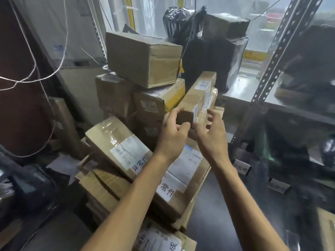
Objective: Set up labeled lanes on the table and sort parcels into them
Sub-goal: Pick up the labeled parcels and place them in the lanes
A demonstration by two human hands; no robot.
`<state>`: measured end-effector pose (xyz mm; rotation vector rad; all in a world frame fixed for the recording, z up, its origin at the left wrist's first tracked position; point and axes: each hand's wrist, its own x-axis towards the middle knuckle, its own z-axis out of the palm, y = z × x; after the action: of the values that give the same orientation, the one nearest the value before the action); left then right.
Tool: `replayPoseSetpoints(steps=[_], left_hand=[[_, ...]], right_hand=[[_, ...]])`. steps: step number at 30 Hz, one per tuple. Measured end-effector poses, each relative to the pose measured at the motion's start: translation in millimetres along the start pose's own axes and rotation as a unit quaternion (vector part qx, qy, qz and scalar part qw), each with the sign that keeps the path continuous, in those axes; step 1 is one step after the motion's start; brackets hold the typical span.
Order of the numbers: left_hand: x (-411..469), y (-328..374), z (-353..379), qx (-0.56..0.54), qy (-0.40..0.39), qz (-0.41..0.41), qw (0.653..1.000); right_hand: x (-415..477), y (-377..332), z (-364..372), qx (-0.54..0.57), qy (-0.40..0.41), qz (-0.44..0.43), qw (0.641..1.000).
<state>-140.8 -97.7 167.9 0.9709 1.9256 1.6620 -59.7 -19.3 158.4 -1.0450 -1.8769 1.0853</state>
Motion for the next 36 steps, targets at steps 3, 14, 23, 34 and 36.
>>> replayPoseSetpoints(steps=[3,14,23,34,36], left_hand=[[21.2,-1.7,3.0,0.018,0.002,-0.010,1.000],[51.4,-10.8,10.0,-0.012,-0.011,-0.024,1.000],[52.4,-11.0,16.8,0.011,-0.073,0.021,0.997],[40.5,-27.1,45.0,0.117,-0.077,0.115,0.983],[33.1,-20.1,58.5,0.135,-0.071,0.136,0.979]], right_hand=[[23.0,-1.3,13.9,-0.009,0.004,0.025,1.000],[55.1,-1.2,29.0,-0.069,0.036,0.087,0.993],[52.3,-5.8,16.5,-0.020,0.081,0.132,0.988],[32.3,-0.4,-32.0,0.235,0.142,0.146,0.951],[23.3,-9.2,-50.4,0.234,0.140,0.132,0.953]])
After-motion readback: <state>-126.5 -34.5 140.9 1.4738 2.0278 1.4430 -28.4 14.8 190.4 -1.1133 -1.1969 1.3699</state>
